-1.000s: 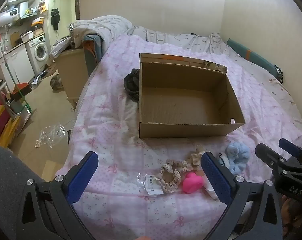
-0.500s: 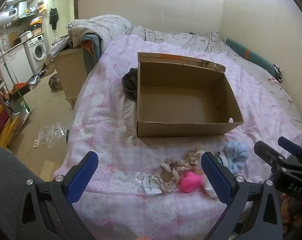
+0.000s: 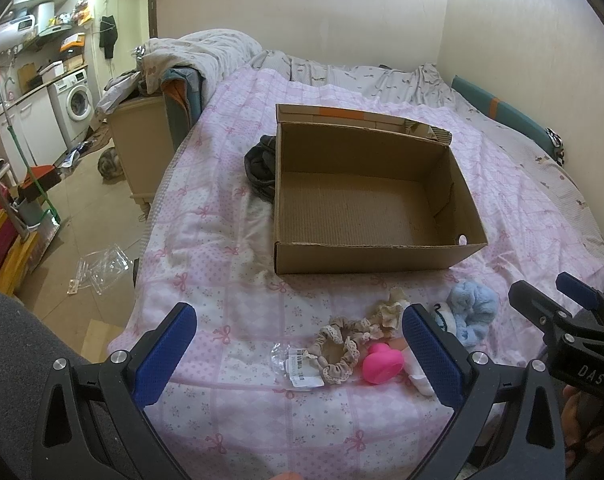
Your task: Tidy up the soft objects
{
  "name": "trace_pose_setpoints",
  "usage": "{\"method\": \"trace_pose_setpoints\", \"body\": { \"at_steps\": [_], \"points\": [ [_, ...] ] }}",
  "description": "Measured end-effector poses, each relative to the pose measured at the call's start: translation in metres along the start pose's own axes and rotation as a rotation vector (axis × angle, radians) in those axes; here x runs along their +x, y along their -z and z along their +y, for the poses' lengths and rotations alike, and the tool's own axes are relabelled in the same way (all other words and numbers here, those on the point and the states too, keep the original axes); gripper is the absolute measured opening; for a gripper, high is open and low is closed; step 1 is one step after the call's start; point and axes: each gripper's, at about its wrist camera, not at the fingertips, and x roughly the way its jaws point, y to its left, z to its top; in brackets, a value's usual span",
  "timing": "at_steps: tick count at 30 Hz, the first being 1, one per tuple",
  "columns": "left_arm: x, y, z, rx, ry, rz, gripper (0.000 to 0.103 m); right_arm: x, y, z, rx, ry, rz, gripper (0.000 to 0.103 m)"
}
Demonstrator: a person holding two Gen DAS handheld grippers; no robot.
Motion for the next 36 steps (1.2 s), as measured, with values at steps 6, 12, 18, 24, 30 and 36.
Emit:
{"method": "trace_pose_setpoints", "body": {
  "at_steps": [6, 12, 18, 24, 30, 36],
  "points": [
    [-0.0007, 0.0003, -0.0004, 0.006, 0.001, -0.001, 0.103, -0.0009, -0.0011, 0.0014, 0.004, 0.001, -0.001, 0.103],
    [-0.0017, 0.0009, 0.0001, 0.003, -0.002, 0.0, 0.103, -0.0006, -0.0011, 0.0008, 0.003, 0.0, -0.002, 0.103],
    [-0.0017, 0.0, -0.0006, 0.007, -0.005, 0.004, 0.103, -0.0015, -0.0017, 0.0016, -0.002, -0.004, -0.005, 0.103],
    [-0.0023, -0.0008, -0.0006, 0.006, -0.006, 0.006, 0.103, -0.0014, -0.0012, 0.0023, 0.0, -0.004, -0.005, 0.103],
    [-0.0006, -0.0011, 0.0, 0.011, -0.008, 0.009, 0.103, -0.0013, -0.0012, 0.0022, -0.001, -0.005, -0.005, 0.103],
    [-0.0002, -0.0006, -0.0005, 0.01, -0.008, 0.009, 0.103, -0.001, -0.0012, 0.0023, 0.002, -0.005, -0.005, 0.103]
  ]
}}
